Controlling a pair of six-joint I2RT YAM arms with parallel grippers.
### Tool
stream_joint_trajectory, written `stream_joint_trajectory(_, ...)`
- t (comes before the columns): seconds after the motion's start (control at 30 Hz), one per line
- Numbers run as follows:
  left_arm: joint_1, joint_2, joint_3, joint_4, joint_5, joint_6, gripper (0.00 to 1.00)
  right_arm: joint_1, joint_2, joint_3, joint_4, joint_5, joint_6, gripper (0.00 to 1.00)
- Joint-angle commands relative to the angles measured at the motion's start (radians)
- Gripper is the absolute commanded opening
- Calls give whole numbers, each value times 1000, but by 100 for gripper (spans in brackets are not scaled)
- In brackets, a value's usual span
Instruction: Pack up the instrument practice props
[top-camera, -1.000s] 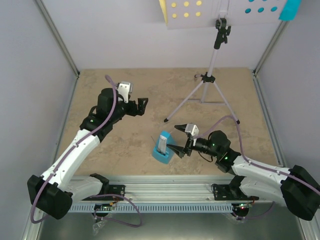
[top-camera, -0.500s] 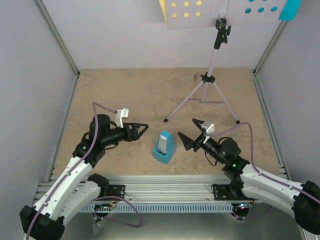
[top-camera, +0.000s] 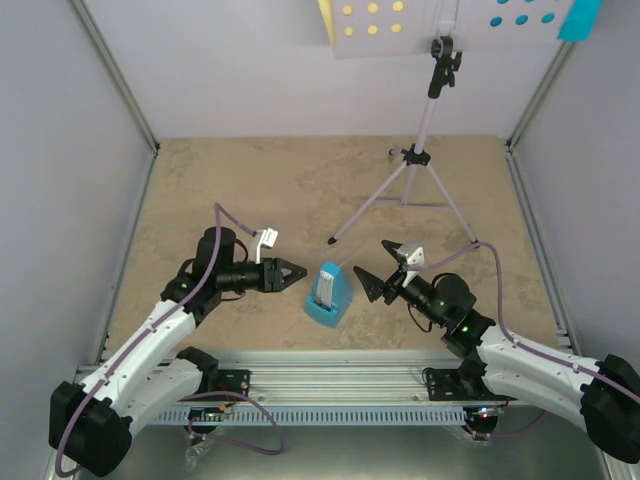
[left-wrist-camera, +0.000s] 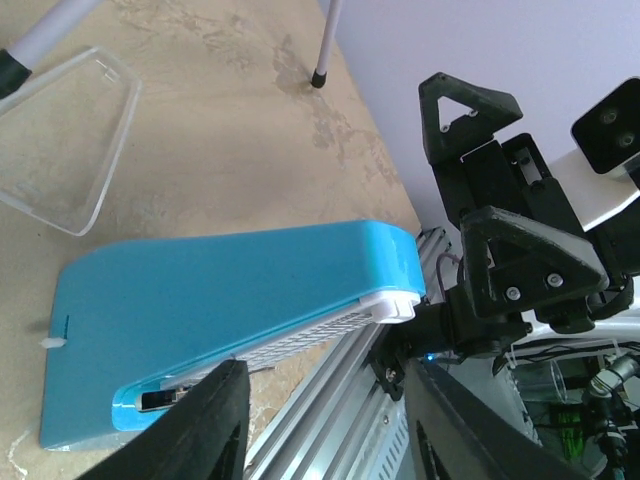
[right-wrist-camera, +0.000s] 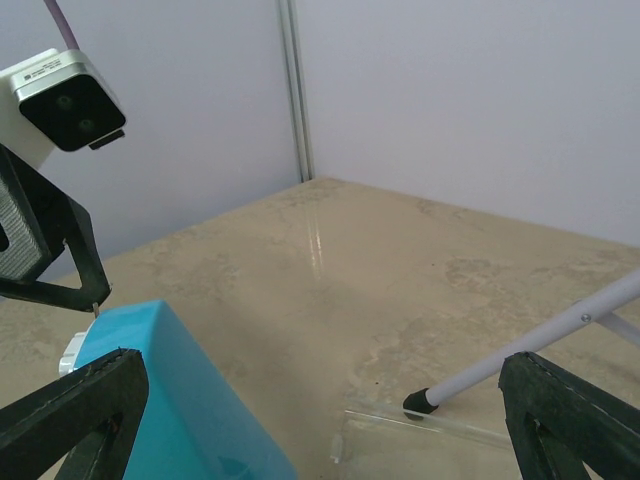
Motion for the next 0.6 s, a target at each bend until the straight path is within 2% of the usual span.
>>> stream_joint_trajectory(0.0,-5,17,0,1,36,38,43,1,-3,12,18,-3,8,98)
stream_joint_trajectory(0.27,-13,88,18,40,37,63,45,0,-10,11,15,-3,3,97)
stream_joint_trajectory(0.37,-40,136,24,69,107,78,44,0,-11,14,7,-2,2,98)
stream_joint_trajectory(0.57,-119,166,50,49,155,132,44,0,-28,8,8,-3,4,98)
